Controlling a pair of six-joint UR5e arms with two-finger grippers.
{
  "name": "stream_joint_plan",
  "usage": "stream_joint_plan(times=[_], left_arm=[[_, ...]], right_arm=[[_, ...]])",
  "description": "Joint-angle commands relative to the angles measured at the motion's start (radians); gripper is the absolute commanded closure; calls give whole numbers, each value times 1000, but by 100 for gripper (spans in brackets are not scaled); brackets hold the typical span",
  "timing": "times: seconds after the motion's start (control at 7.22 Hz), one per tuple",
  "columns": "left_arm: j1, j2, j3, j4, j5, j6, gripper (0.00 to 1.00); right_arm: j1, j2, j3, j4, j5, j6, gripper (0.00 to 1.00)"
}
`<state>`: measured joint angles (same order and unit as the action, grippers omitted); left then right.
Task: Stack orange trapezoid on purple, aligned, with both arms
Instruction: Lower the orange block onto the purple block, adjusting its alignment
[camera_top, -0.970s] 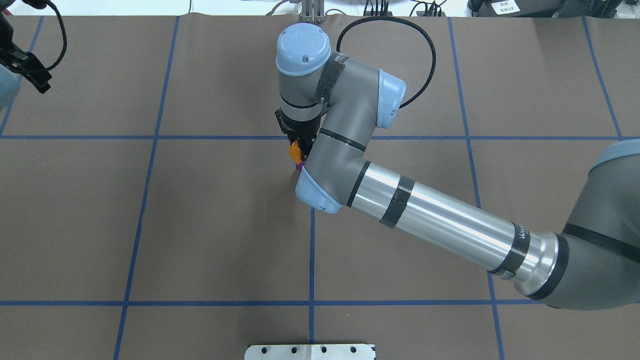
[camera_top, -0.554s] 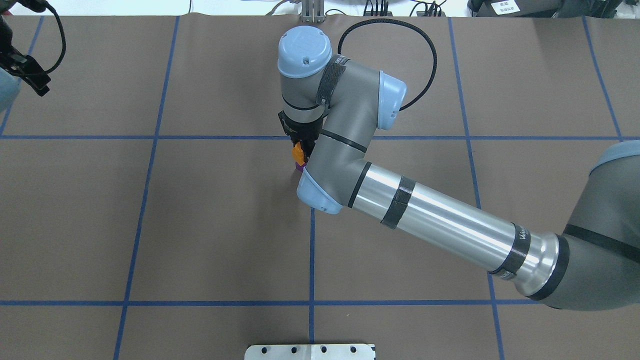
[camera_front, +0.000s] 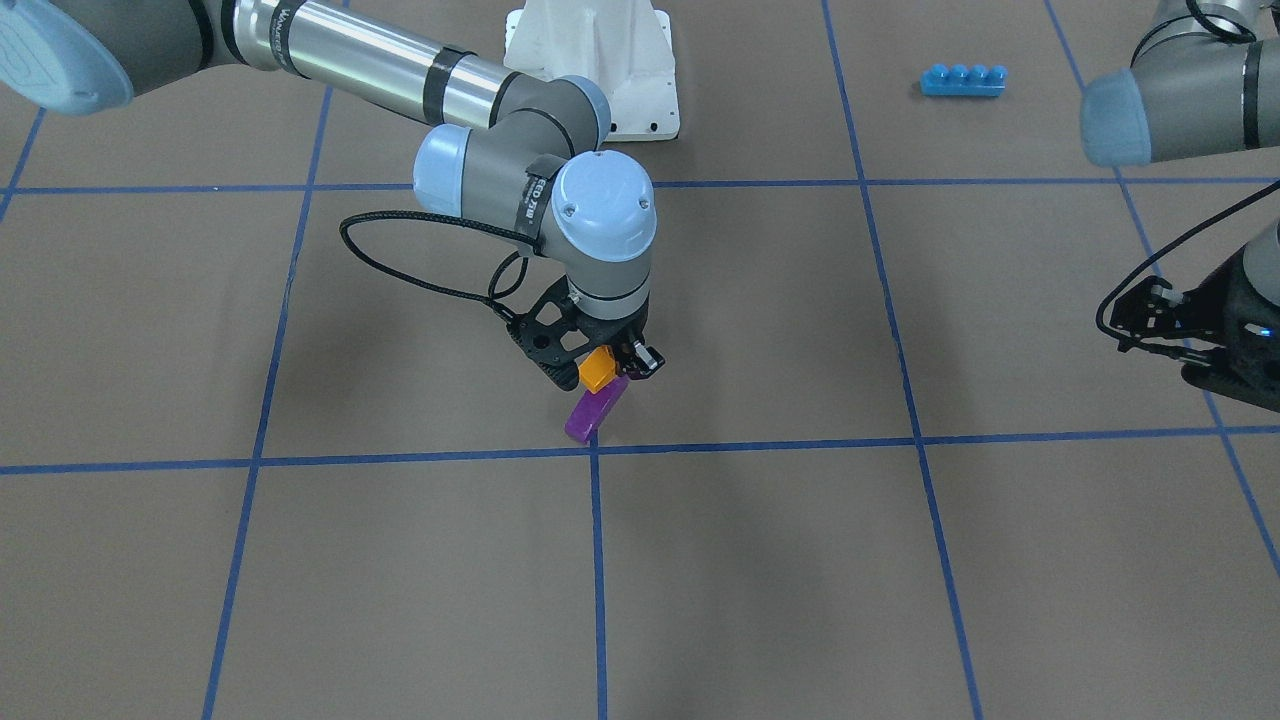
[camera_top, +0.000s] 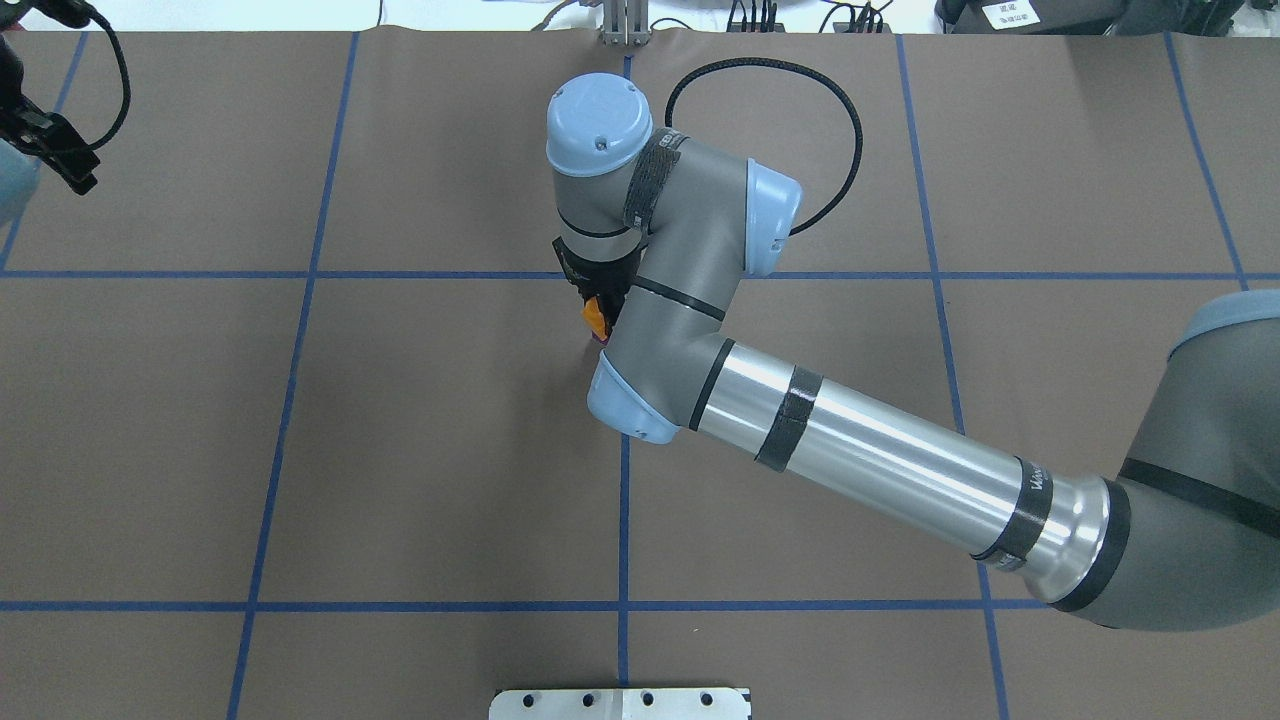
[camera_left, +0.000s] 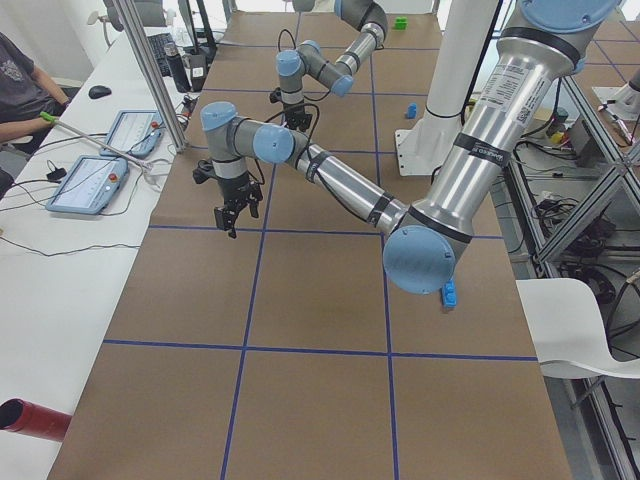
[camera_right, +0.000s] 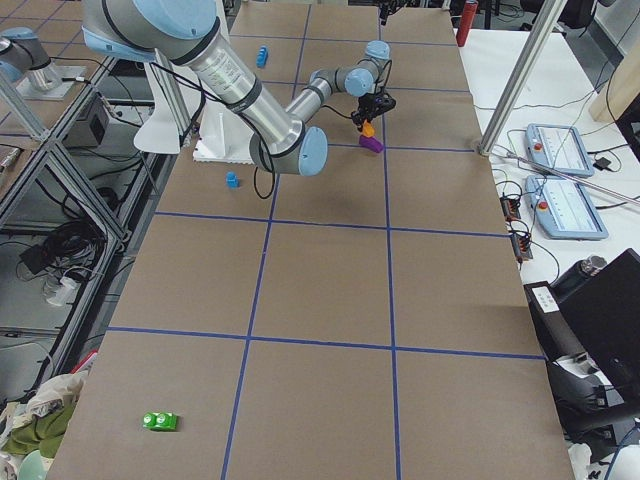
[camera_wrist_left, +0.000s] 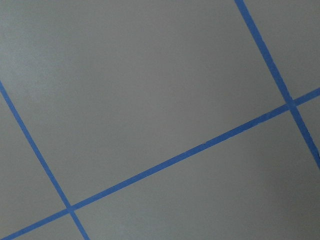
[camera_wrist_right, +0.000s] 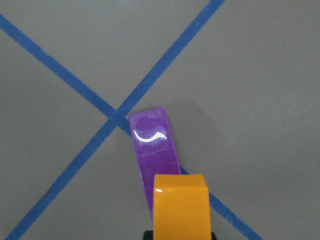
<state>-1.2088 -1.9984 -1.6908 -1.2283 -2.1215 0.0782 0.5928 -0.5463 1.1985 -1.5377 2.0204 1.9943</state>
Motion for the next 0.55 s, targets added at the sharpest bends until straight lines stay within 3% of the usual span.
stream_joint_plan(times=[0.0,0.42], left_arm=[[0,13,0,-25,0,-5,0],[2,12,0,-27,0,-8,0]], right_arm=[[13,0,3,1,-2,0,100],[22,0,9,1,4,-2,100]])
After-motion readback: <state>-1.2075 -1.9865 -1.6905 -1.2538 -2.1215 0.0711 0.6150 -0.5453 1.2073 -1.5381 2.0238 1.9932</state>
